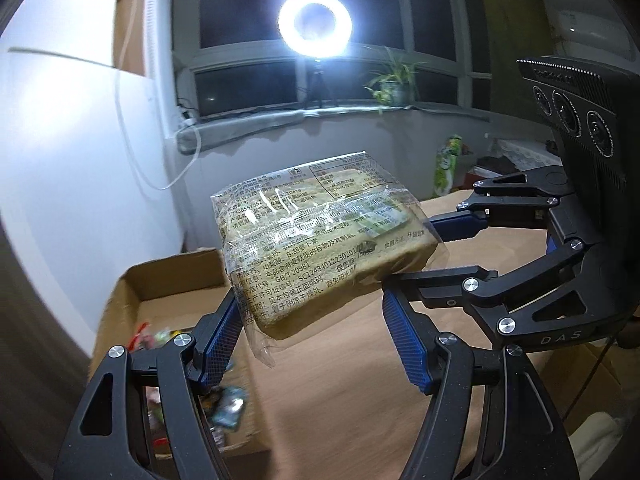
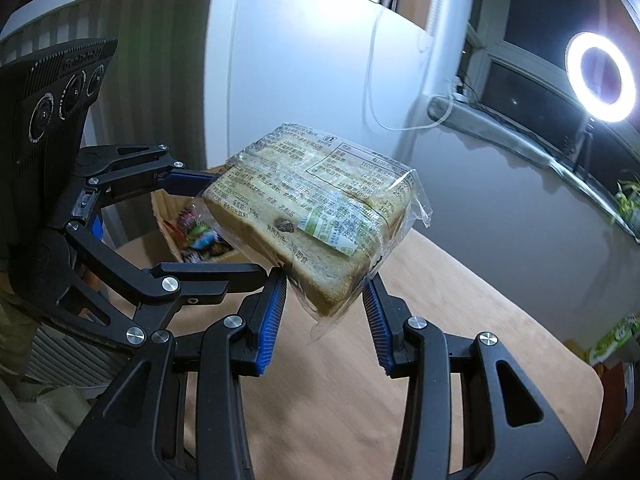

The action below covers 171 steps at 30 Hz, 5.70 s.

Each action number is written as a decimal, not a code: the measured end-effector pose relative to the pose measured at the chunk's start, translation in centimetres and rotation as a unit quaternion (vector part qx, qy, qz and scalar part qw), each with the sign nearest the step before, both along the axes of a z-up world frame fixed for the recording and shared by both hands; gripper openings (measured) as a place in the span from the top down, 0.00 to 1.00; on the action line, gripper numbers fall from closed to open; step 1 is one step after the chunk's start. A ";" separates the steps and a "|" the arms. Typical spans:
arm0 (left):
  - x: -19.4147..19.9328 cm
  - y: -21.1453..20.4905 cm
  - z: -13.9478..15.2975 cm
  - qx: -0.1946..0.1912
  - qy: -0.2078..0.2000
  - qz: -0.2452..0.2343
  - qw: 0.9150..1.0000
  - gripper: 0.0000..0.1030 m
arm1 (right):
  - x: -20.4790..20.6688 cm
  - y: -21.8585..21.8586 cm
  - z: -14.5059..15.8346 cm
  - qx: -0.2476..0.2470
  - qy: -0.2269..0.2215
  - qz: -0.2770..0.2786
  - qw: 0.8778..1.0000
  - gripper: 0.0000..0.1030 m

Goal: Organize snacks

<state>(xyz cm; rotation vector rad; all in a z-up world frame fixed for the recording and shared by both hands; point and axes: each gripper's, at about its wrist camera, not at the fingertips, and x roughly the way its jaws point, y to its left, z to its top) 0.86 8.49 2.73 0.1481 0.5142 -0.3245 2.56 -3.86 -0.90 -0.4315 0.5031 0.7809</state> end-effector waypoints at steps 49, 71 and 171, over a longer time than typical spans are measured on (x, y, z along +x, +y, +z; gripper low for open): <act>0.6 11.9 -5.1 0.001 0.062 0.139 0.988 0.31 | 4.9 11.4 -4.6 -0.002 0.055 0.055 0.997 0.51; 0.6 13.1 -3.8 -0.017 0.042 0.221 0.974 0.00 | 4.9 6.9 -3.7 0.079 0.019 -0.083 0.993 0.00; -3.5 -7.8 -0.5 -0.019 0.006 0.153 0.988 0.00 | -4.9 -17.5 -1.9 0.175 -0.007 -0.324 0.930 0.00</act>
